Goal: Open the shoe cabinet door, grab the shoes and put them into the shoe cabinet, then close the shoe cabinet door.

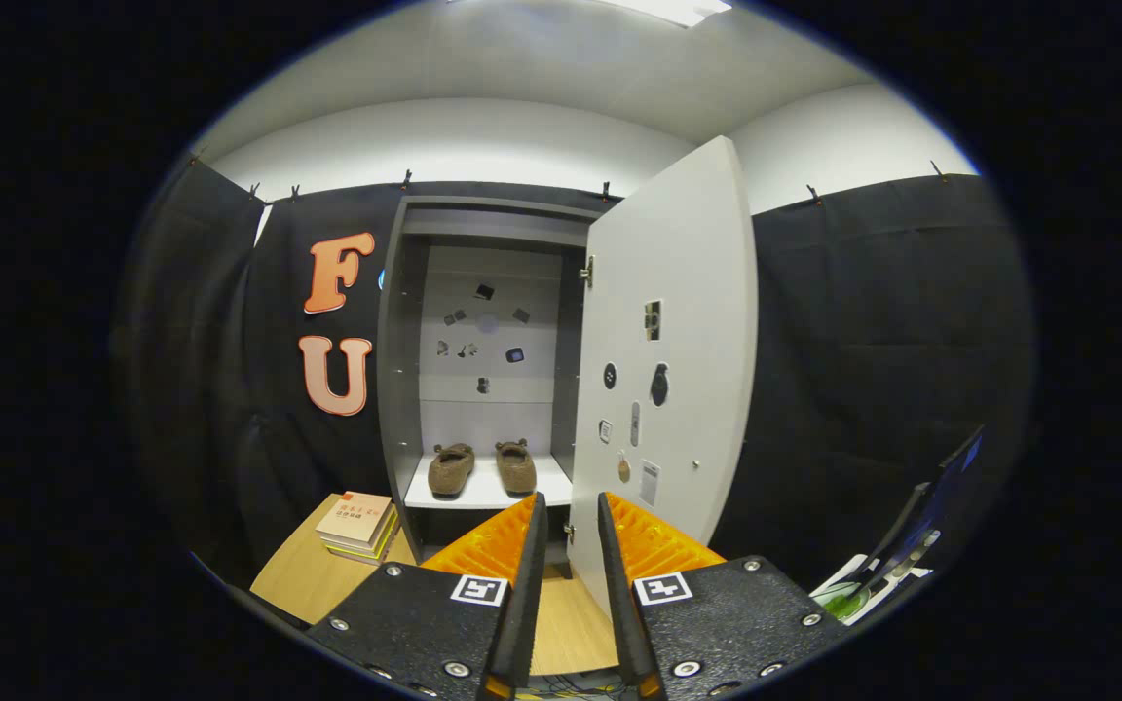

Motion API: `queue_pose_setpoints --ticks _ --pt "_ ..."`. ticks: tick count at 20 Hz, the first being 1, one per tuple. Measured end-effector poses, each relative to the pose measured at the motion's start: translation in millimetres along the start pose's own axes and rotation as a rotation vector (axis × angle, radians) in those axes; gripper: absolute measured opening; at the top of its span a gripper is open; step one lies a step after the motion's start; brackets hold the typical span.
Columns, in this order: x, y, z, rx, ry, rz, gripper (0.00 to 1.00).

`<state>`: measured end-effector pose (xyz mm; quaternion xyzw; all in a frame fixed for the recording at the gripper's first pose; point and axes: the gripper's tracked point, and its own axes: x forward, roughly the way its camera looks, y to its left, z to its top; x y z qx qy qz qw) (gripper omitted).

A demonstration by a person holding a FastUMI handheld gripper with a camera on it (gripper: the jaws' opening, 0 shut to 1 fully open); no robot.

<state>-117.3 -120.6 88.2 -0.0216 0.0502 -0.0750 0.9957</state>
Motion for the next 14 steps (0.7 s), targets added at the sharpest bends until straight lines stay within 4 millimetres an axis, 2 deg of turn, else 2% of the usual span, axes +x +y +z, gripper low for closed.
queue_pose_setpoints --ticks 3,7,11,14 --pt "-9 -33 -20 0.015 0.022 -0.066 0.36" --pt "-9 -77 -41 0.059 0.041 -0.134 0.39" --pt "11 -118 -58 0.095 0.059 -0.161 0.43" --pt "40 -141 -69 0.119 0.076 -0.139 0.44"
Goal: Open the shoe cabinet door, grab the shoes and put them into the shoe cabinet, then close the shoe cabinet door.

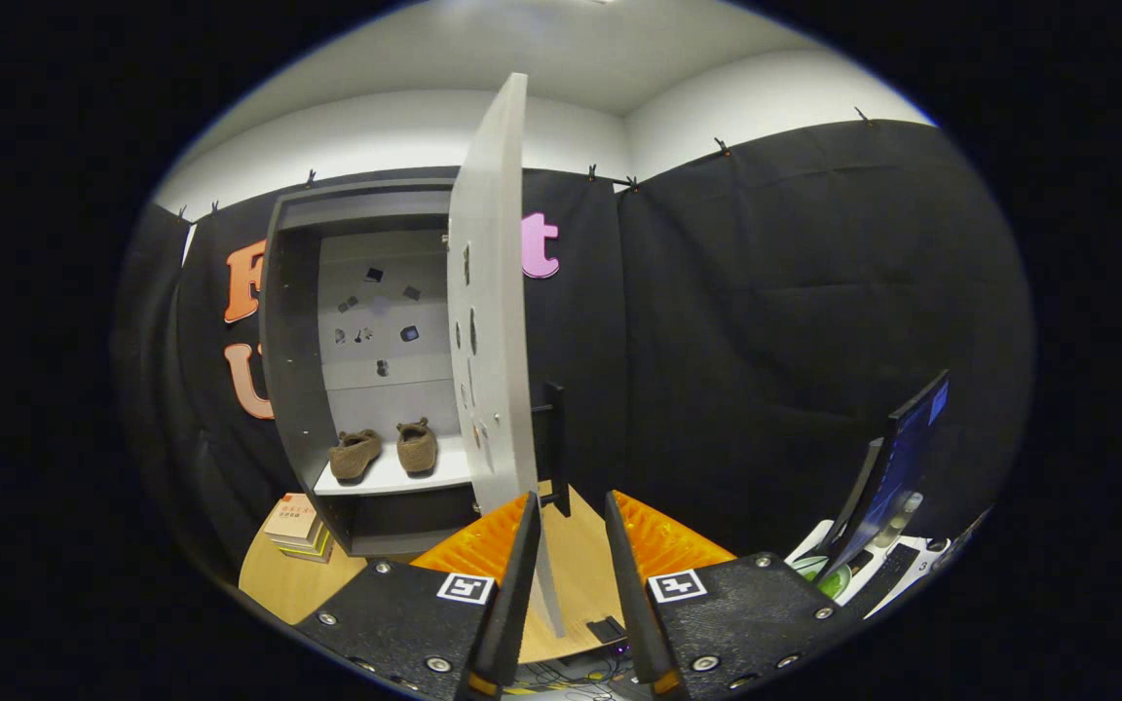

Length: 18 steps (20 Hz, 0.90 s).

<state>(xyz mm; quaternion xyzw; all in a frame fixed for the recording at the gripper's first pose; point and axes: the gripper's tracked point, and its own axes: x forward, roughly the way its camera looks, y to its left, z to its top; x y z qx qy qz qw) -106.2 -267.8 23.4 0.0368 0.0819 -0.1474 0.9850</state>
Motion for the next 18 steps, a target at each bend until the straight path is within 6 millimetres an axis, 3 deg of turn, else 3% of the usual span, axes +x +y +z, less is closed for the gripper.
queue_pose_setpoints --ticks 5,9,13,18 --pt "53 -10 0 0.003 0.008 0.081 0.45" --pt "78 1 -4 0.006 0.01 0.161 0.46" --pt "87 9 -9 -0.046 0.002 0.194 0.46" --pt "78 25 -7 -0.071 -0.003 0.223 0.45"
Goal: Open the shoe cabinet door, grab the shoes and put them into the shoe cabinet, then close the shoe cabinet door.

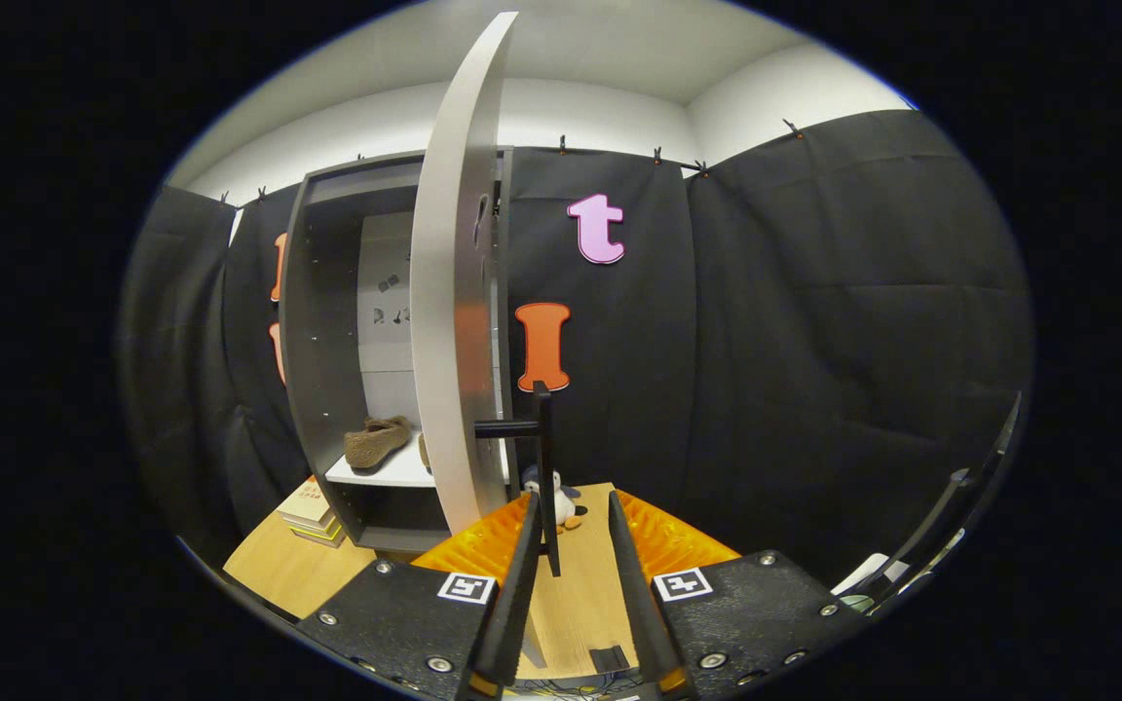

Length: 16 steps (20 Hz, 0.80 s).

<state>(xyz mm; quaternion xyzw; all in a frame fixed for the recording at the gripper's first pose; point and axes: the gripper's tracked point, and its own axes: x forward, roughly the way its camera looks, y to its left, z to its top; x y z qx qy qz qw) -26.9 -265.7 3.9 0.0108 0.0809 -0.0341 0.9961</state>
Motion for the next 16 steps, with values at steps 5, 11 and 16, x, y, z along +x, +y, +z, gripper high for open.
queue_pose_setpoints --ticks 5,11,16 --pt "-6 33 -1 0.003 -0.008 0.095 0.45" --pt "-8 78 2 -0.02 -0.053 0.211 0.45" --pt "6 116 1 0.025 -0.042 0.329 0.46"
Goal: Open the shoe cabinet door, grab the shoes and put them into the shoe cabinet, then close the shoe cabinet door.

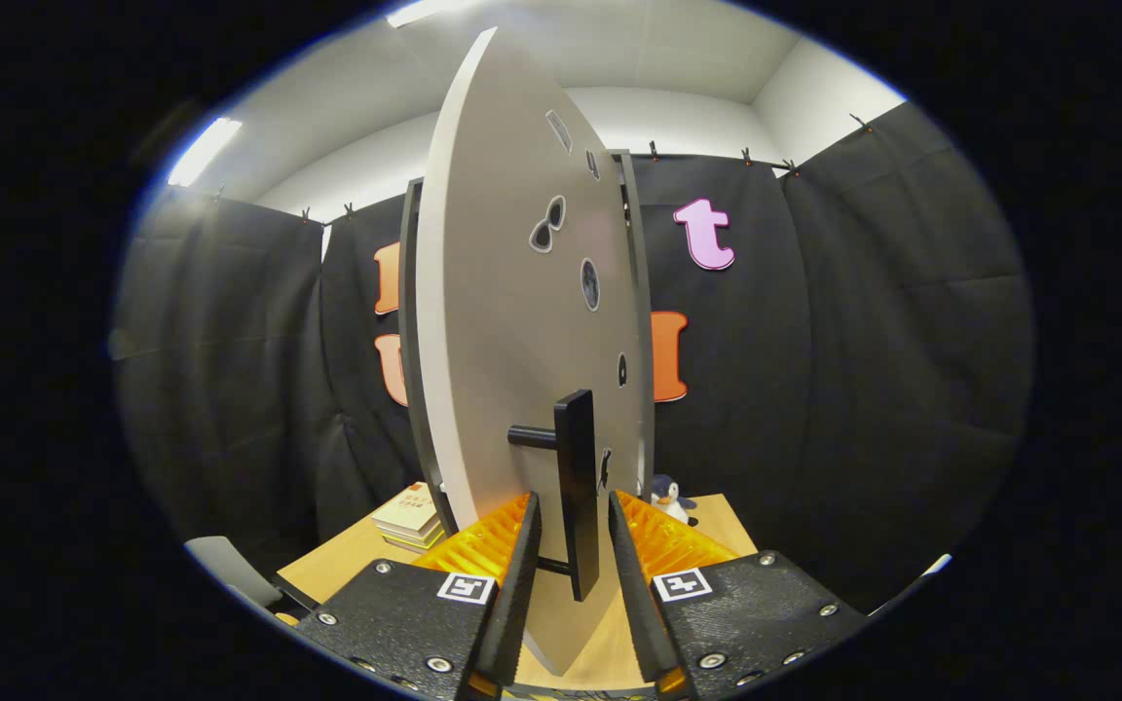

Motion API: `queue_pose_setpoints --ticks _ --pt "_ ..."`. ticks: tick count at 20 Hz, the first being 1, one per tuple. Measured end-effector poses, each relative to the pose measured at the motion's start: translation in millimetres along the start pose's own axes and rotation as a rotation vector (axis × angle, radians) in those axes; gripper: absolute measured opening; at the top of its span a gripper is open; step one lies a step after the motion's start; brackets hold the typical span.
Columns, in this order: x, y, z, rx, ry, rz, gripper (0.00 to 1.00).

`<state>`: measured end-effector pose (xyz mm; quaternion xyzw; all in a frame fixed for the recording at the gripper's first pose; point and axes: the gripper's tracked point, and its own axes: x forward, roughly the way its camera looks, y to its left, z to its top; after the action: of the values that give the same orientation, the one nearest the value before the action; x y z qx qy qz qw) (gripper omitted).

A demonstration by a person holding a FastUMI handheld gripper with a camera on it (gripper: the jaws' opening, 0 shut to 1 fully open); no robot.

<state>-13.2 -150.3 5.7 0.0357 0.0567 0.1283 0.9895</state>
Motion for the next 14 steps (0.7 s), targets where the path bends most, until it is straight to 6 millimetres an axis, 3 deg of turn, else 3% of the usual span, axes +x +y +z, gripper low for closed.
queue_pose_setpoints --ticks 7,14 --pt "14 23 3 -0.012 0.004 0.083 0.45" --pt "44 63 2 -0.016 0.016 0.169 0.46"
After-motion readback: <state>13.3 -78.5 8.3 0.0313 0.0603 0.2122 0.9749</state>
